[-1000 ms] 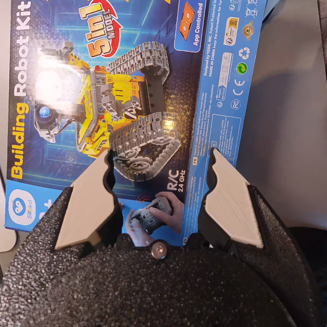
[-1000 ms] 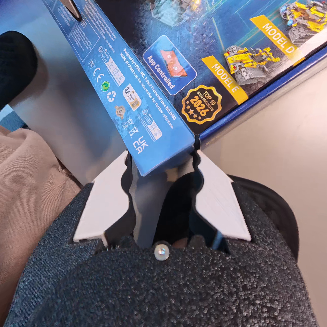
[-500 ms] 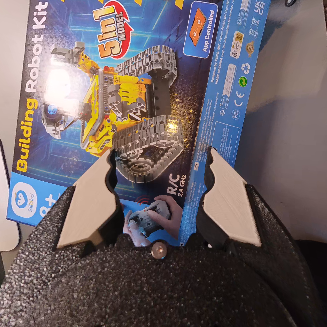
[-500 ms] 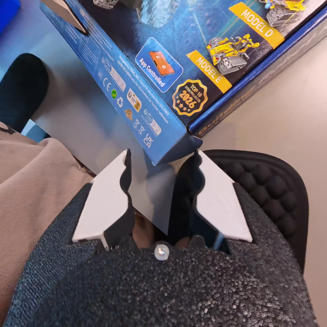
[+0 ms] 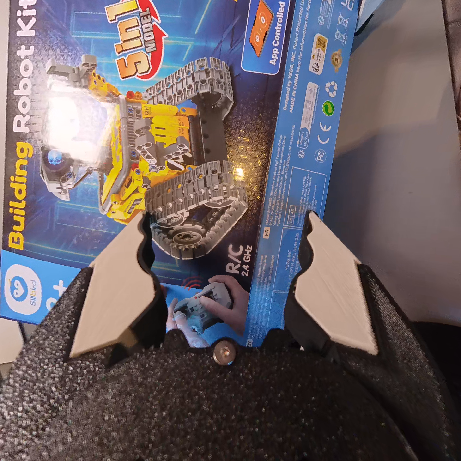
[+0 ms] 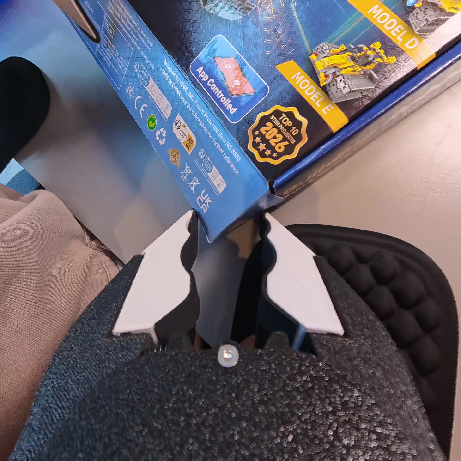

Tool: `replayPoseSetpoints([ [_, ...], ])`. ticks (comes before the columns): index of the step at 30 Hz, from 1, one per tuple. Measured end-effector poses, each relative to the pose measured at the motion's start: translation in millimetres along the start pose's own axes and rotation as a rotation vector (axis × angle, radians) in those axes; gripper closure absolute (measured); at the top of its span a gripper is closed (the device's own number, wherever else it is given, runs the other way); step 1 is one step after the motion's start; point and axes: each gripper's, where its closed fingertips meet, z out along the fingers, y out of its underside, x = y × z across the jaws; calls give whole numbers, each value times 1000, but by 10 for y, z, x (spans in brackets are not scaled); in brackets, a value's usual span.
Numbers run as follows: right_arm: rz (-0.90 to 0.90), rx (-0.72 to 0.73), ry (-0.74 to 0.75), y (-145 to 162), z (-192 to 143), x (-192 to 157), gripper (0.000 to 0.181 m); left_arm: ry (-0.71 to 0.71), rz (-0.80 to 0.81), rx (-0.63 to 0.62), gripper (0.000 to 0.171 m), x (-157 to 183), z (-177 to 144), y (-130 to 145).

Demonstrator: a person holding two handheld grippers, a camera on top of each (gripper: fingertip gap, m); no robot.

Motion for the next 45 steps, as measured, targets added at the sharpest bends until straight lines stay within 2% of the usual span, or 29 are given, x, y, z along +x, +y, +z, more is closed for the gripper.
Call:
replayPoseSetpoints([
  [7,-36,71,-7,-62,-75,127,163,58,-45,-17,55,-73,-56,-1],
  [12,-203,114,198,-203,-189,609,170,61,-88,14,62,-170,-55,-61],
  [14,-325,106,281,-240,-170,776,170,57,-99,27,65,-197,-50,-79],
  [16,-344,123,306,-301,-156,854,162,46,-109,38,67,-223,-42,-91],
  [19,-311,233,360,-445,-295,956,181,18,-112,46,67,-255,-30,-105],
  [24,-282,256,311,-449,-305,935,181,-20,-99,38,62,-240,-4,-98],
  [31,-169,194,35,-318,-228,696,181,-44,-60,32,56,-231,5,-54],
  [37,-185,193,-51,-294,-218,585,181,-31,-52,31,54,-244,-4,-38],
  [39,-196,196,0,-295,-208,631,181,-31,-56,33,55,-254,-8,-42],
  [45,-261,231,333,-349,-252,896,181,-29,-79,53,59,-300,-11,-71],
])
